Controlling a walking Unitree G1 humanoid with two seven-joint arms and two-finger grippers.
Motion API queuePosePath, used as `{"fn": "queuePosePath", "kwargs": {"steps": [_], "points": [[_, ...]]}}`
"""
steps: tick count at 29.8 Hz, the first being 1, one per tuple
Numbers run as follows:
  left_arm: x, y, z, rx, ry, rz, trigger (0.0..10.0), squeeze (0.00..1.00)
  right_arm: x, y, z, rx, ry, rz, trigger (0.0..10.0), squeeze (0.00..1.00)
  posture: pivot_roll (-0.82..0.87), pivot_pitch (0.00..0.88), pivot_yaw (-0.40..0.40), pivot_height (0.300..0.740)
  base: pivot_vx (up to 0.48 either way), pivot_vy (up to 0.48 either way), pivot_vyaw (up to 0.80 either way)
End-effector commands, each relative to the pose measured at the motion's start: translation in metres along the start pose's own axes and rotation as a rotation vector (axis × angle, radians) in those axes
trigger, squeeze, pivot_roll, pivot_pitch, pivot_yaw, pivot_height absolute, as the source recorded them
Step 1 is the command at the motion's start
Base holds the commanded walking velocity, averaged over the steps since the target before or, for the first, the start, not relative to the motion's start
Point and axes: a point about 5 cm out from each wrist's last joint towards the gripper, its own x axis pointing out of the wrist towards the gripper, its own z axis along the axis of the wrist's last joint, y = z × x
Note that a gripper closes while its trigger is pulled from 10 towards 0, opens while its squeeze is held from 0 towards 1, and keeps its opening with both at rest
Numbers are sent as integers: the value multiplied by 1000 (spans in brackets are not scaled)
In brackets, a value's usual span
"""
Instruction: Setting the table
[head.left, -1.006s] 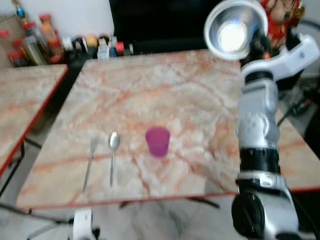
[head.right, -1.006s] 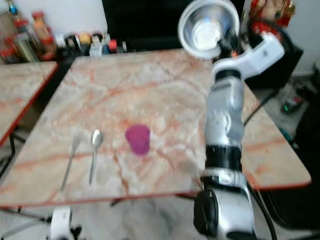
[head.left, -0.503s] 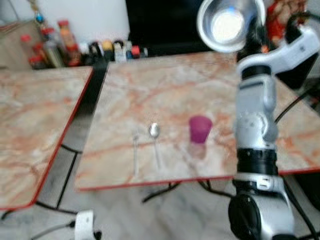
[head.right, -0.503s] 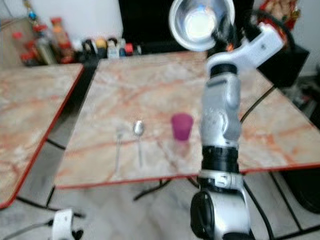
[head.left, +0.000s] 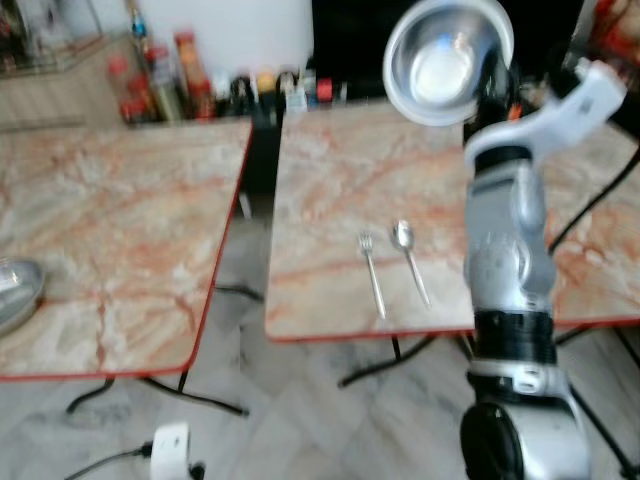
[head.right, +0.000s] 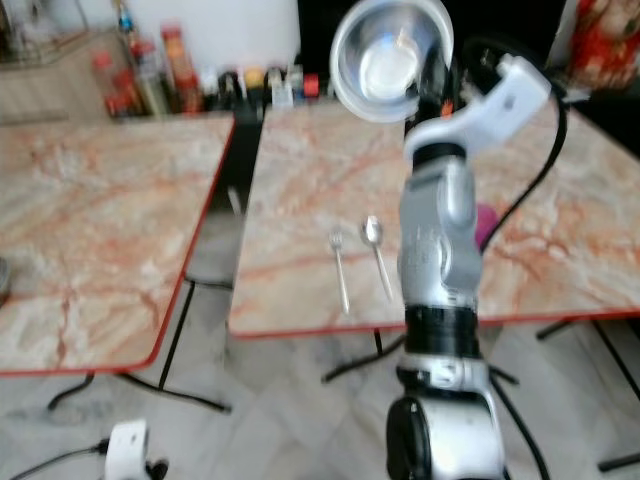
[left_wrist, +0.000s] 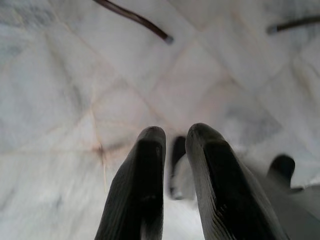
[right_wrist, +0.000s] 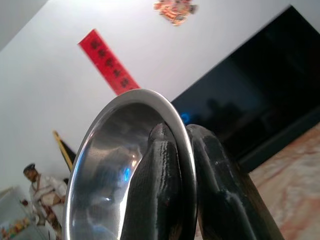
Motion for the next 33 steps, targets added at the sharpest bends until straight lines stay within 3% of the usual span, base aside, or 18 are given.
{"fn": "queuePosePath", "kwargs": {"steps": [1,33], "points": [[-1,9,1,6,1,26,10000,0,0,18,-8,17,29,56,10000,0,13,0,36,728,0,480,0],[-1,10,2,-18,-7,48,10000,0,-3,17,-25,-13,99,60,10000,0,51,0,29,728,0,480,0]]}}
